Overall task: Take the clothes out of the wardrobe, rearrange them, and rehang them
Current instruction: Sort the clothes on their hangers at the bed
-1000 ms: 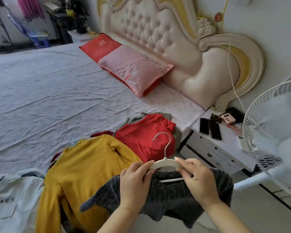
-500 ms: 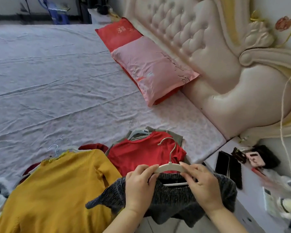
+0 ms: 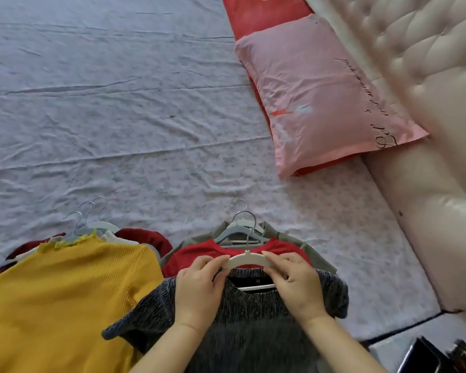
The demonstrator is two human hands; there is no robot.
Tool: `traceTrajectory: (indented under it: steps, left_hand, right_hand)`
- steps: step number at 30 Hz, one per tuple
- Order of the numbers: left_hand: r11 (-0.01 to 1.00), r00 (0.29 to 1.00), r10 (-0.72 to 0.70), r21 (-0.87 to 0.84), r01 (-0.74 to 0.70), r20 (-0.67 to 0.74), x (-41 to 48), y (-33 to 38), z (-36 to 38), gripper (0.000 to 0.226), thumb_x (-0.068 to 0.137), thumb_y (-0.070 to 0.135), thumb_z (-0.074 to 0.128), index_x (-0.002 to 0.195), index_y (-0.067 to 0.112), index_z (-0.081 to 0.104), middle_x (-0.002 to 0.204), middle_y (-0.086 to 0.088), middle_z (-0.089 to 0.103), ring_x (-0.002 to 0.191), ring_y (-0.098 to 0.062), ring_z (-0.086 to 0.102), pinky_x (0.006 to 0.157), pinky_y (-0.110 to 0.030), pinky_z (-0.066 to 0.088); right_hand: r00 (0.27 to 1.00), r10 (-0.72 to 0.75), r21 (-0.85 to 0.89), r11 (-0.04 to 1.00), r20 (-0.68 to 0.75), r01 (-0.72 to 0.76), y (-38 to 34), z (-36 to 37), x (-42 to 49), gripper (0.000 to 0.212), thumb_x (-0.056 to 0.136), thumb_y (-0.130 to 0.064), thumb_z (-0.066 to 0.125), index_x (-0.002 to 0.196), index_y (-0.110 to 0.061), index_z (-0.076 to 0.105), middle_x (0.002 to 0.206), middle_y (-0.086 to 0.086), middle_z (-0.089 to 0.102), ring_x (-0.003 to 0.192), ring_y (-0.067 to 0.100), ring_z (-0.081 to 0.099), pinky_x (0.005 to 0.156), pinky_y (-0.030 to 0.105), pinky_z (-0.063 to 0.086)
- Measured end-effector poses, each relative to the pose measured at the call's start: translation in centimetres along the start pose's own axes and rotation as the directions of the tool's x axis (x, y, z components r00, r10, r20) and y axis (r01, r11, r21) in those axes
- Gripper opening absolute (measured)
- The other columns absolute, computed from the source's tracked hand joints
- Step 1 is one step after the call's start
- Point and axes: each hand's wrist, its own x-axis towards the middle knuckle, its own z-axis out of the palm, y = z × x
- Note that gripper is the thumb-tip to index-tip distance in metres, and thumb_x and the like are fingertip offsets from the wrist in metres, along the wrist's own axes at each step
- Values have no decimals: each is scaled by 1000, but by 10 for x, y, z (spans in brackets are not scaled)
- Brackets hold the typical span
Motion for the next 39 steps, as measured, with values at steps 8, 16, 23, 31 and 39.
traceTrajectory:
  steps: [8, 16, 23, 31, 39]
  left_hand:
    - [951, 942, -302, 109, 288, 148, 74, -65, 93, 39, 88, 19, 59, 126, 21, 55, 120, 0, 62, 109, -22, 57, 94, -36, 42]
    - [926, 914, -337, 255, 278, 228, 92, -103, 137, 52, 87, 27, 58, 137, 20, 43, 136, 1, 48, 125, -19, 42, 108, -34, 29]
    - [944, 942, -270, 247, 218, 198, 98, -90, 140, 47, 89, 26, 56, 135, 24, 45, 132, 7, 52, 122, -15, 43, 110, -36, 19]
    - [925, 902, -319, 303, 229, 292, 119, -98, 153, 58, 92, 33, 51, 144, 24, 27, 140, 7, 39, 130, -14, 32, 116, -36, 13]
    - [948, 918, -280, 232, 219, 279, 111, -90, 136, 53, 93, 35, 48, 142, 23, 31, 139, 7, 43, 128, -15, 35, 113, -33, 16]
  right_hand:
    - [956, 86, -92, 994, 280, -62, 86, 84, 119, 32, 87, -23, 63, 119, -23, 63, 108, -1, 63, 99, 18, 57, 86, 31, 47]
    - [931, 155, -354, 935, 332, -30, 122, 134, 149, 47, 84, -41, 62, 126, -22, 54, 120, 0, 58, 112, 22, 48, 95, 35, 32]
    - [952, 127, -273, 961, 279, -48, 121, 129, 164, 25, 87, -30, 61, 107, -16, 63, 102, 1, 60, 97, 21, 52, 86, 35, 39]
    - [927, 152, -362, 932, 343, -19, 140, 137, 192, 40, 82, -35, 67, 119, -20, 58, 114, 2, 57, 110, 23, 47, 89, 34, 35]
    - [930, 138, -254, 966, 341, -50, 124, 121, 187, 24, 81, -35, 68, 102, -23, 69, 93, -1, 64, 92, 21, 54, 76, 32, 40]
